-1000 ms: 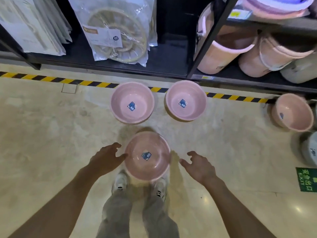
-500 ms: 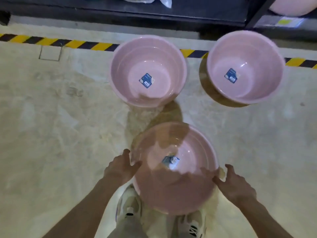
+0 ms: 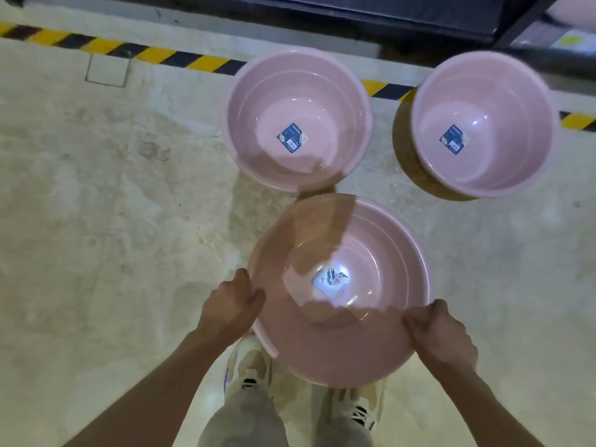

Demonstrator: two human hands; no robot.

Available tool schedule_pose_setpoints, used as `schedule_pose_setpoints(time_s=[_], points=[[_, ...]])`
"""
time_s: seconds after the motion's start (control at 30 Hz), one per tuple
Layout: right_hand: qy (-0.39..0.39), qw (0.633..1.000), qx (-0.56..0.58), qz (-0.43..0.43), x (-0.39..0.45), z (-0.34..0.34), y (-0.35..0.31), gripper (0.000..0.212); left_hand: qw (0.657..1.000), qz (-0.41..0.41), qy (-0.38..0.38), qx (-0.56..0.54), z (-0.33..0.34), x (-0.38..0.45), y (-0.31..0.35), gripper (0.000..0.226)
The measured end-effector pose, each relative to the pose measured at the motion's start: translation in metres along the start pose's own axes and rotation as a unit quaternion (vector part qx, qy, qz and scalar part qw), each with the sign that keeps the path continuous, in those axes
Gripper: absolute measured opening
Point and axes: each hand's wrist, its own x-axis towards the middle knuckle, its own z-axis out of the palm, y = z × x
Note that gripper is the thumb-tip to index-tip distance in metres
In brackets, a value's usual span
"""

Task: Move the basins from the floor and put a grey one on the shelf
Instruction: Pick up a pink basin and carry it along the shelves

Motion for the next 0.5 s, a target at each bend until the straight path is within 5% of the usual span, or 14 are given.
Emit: schedule_pose_setpoints(time_s=[0.5], points=[[0.059,0.993,0.041,-0.099,-0.061,-0.229,-0.159,0.044,0.988,0.050,0.148,-0.001,-0.255,-0.004,0.081,0.028]])
